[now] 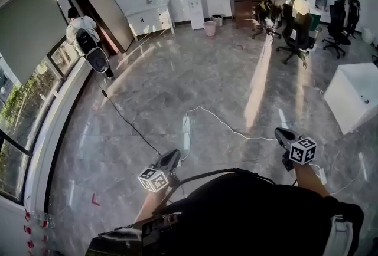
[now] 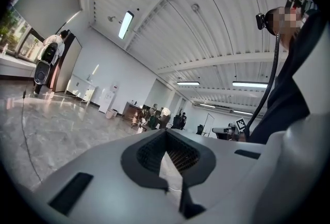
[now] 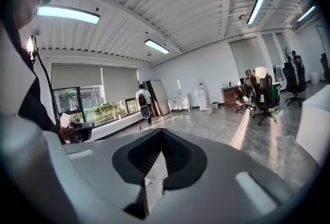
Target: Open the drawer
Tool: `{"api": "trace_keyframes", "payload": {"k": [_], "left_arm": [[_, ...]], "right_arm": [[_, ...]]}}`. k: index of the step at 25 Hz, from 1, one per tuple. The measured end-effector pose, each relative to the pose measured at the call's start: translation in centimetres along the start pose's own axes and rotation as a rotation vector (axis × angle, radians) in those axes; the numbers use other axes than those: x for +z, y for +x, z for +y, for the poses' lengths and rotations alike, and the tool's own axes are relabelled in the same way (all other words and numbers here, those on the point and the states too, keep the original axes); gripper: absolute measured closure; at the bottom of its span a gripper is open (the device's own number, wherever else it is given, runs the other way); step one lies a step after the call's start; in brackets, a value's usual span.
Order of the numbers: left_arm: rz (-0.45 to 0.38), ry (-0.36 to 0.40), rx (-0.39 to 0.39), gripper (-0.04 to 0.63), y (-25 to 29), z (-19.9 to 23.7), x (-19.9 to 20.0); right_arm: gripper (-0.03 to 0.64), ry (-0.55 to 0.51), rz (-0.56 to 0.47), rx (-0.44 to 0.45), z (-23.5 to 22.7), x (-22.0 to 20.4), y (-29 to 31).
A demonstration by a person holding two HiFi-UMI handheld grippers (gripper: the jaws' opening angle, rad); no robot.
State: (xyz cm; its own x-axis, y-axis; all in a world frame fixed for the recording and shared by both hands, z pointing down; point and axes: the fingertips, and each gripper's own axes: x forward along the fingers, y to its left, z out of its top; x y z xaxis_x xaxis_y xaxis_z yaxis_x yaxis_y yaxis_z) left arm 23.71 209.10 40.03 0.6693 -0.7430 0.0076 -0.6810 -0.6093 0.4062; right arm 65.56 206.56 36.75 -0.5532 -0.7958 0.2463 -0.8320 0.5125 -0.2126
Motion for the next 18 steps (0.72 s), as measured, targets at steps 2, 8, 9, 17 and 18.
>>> {"api": "trace_keyframes", "payload": {"k": [2,8,9,17,18], "left_arm": [[-0.014,-0.008,0.025,0.595,-0.5,1.5,0.2],[-0.051,-0.039,0.120,0.595,-1.6,5.6,0.8],[-0.051,-0.046,0.137,0.595,-1.7,6.2,0.8],[-0.087,-0.024,0.252,0.595,5.7,7.5,2.1],[-0.098,-0.029,0.264,0.595,7.0,7.7,2.4]], "right_arm": [[0.615,-0.013,0.019,0.017,0.1,0.5,2.1],[0.615,-0.041,0.051,0.099,0.2,2.1,9.4],[0.615,-0.044,0.056,0.118,0.2,2.1,10.6],[0.615,-0.028,0.080,0.238,-7.8,3.6,17.8],[0.615,-0.022,0.080,0.238,-9.4,4.2,18.6]]}}
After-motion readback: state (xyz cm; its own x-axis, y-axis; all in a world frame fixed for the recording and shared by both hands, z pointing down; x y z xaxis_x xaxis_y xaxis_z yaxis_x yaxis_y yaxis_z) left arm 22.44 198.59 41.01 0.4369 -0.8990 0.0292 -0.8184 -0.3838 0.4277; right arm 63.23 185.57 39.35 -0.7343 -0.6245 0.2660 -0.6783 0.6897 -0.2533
